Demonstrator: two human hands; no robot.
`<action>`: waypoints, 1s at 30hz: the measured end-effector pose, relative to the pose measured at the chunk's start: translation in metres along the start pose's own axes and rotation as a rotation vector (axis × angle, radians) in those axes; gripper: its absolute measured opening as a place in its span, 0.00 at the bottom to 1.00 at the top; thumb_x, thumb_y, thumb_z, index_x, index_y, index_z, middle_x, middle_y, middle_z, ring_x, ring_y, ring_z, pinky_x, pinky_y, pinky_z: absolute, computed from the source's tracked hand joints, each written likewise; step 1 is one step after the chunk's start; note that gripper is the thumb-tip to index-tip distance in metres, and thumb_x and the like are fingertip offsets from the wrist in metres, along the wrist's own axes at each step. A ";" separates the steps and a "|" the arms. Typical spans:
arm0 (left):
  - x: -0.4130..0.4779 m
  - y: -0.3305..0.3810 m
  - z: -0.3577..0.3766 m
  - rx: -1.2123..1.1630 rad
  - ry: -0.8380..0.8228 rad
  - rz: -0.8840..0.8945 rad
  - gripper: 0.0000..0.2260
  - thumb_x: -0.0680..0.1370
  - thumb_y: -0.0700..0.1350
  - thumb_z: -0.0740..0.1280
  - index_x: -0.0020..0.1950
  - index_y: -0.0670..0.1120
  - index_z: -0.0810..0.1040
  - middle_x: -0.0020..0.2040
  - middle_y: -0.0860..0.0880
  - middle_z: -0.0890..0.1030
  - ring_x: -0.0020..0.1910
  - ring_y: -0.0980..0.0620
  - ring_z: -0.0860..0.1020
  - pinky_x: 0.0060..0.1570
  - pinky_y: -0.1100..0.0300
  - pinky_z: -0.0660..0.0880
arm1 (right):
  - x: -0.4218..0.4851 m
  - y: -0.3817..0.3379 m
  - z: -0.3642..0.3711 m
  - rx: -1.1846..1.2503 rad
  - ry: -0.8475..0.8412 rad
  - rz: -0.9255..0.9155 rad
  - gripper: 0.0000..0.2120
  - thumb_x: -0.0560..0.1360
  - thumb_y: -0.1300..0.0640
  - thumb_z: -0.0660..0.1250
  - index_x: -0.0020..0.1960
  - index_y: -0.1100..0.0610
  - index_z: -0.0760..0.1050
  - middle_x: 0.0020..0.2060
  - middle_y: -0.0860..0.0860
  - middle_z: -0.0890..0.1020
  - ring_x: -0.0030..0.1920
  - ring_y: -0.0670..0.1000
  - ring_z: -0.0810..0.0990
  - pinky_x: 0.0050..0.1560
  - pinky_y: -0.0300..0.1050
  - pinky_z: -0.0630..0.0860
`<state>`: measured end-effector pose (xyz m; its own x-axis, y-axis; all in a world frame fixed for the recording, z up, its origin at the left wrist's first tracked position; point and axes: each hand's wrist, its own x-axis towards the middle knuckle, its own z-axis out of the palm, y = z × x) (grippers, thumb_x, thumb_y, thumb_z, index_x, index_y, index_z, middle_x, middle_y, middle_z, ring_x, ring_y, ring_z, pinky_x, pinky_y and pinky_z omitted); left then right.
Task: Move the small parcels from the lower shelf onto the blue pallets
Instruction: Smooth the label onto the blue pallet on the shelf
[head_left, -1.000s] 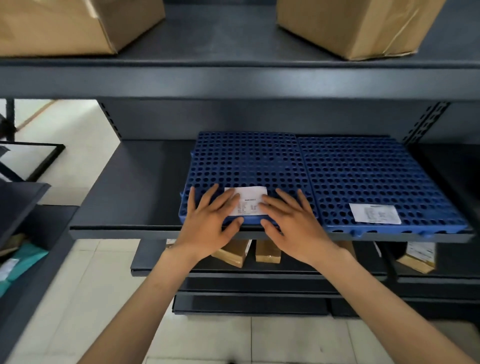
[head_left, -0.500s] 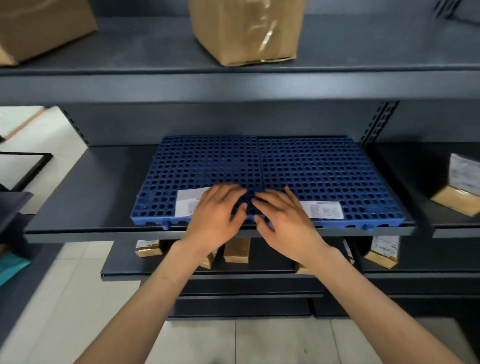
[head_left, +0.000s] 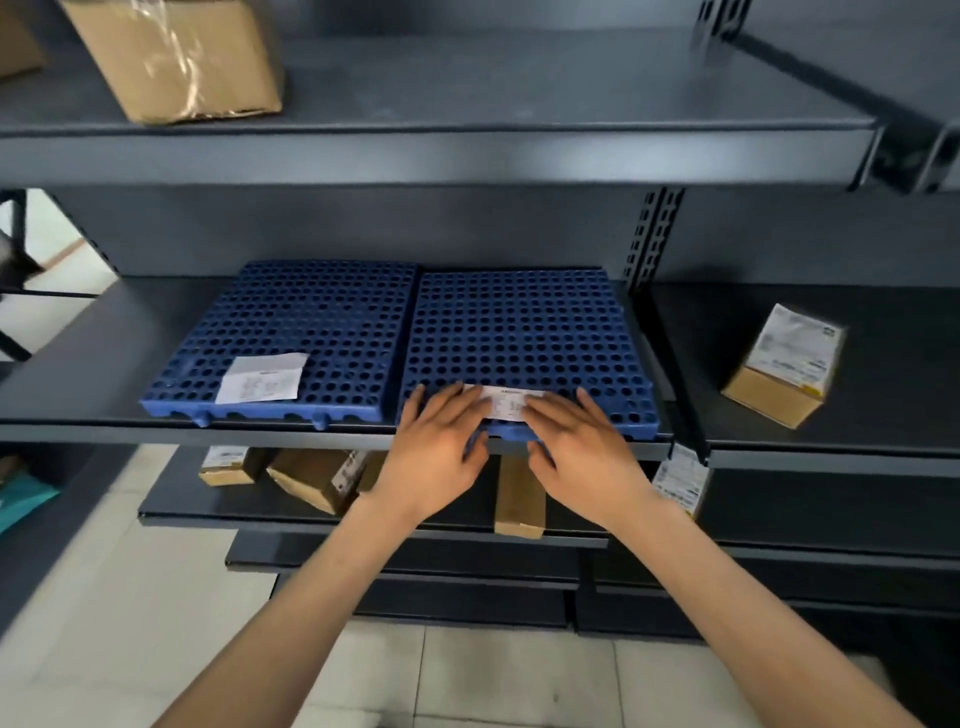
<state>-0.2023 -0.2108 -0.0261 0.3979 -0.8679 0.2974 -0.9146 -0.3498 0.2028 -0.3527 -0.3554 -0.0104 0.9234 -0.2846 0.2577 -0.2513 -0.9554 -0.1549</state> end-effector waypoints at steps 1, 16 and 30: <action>-0.001 0.004 0.000 -0.003 0.000 -0.005 0.20 0.78 0.49 0.64 0.70 0.47 0.74 0.72 0.51 0.72 0.73 0.50 0.66 0.73 0.41 0.59 | -0.001 0.003 0.000 -0.003 0.001 -0.006 0.20 0.77 0.56 0.65 0.68 0.60 0.74 0.68 0.53 0.76 0.70 0.52 0.72 0.75 0.56 0.56; -0.001 -0.008 -0.004 -0.111 -0.042 -0.043 0.19 0.80 0.40 0.64 0.71 0.51 0.73 0.74 0.52 0.69 0.76 0.48 0.62 0.75 0.39 0.51 | -0.003 0.010 0.008 0.043 -0.099 0.026 0.24 0.81 0.53 0.57 0.76 0.52 0.62 0.77 0.48 0.60 0.78 0.51 0.55 0.77 0.50 0.50; -0.004 -0.028 -0.006 -0.039 0.042 0.030 0.23 0.74 0.36 0.70 0.68 0.50 0.76 0.69 0.51 0.75 0.71 0.45 0.70 0.70 0.36 0.62 | 0.009 -0.007 0.009 0.103 -0.097 0.088 0.21 0.81 0.55 0.57 0.74 0.55 0.67 0.76 0.50 0.63 0.78 0.50 0.56 0.78 0.46 0.51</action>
<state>-0.1778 -0.1956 -0.0277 0.3737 -0.8621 0.3422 -0.9230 -0.3091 0.2291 -0.3402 -0.3509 -0.0158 0.9240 -0.3532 0.1467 -0.3058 -0.9126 -0.2715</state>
